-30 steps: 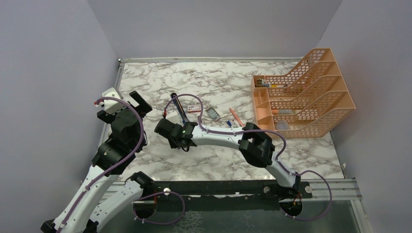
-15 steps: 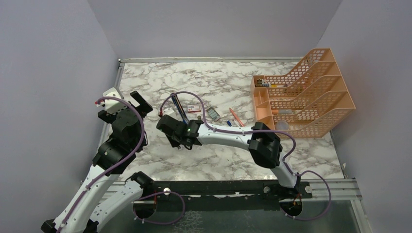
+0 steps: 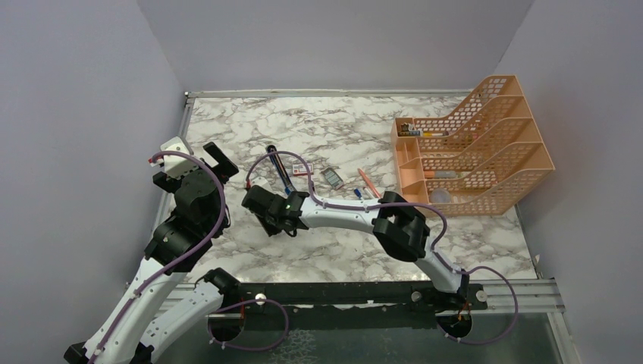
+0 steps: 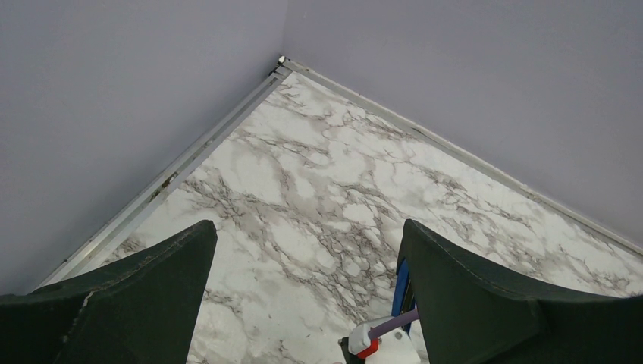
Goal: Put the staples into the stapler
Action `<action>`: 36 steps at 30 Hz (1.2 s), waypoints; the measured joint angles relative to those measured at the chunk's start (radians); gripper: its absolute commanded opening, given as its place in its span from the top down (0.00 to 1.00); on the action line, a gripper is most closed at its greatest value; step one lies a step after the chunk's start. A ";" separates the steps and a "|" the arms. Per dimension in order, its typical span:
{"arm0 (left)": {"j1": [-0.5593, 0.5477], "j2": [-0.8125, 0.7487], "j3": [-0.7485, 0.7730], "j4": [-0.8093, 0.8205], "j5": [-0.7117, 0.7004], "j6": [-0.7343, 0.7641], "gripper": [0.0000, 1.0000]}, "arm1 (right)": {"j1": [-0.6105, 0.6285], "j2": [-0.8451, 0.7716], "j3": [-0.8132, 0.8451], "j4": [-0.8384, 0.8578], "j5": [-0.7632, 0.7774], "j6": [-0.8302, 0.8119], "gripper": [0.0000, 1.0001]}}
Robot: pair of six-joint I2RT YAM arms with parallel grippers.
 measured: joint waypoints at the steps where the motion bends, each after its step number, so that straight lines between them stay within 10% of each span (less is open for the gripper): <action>1: 0.000 0.000 0.000 0.000 0.000 0.000 0.07 | -0.001 0.003 0.006 0.000 -0.001 -0.001 0.70; 36: 0.000 0.000 0.000 0.000 0.001 0.000 0.07 | 0.000 0.027 0.026 -0.004 0.028 -0.006 0.68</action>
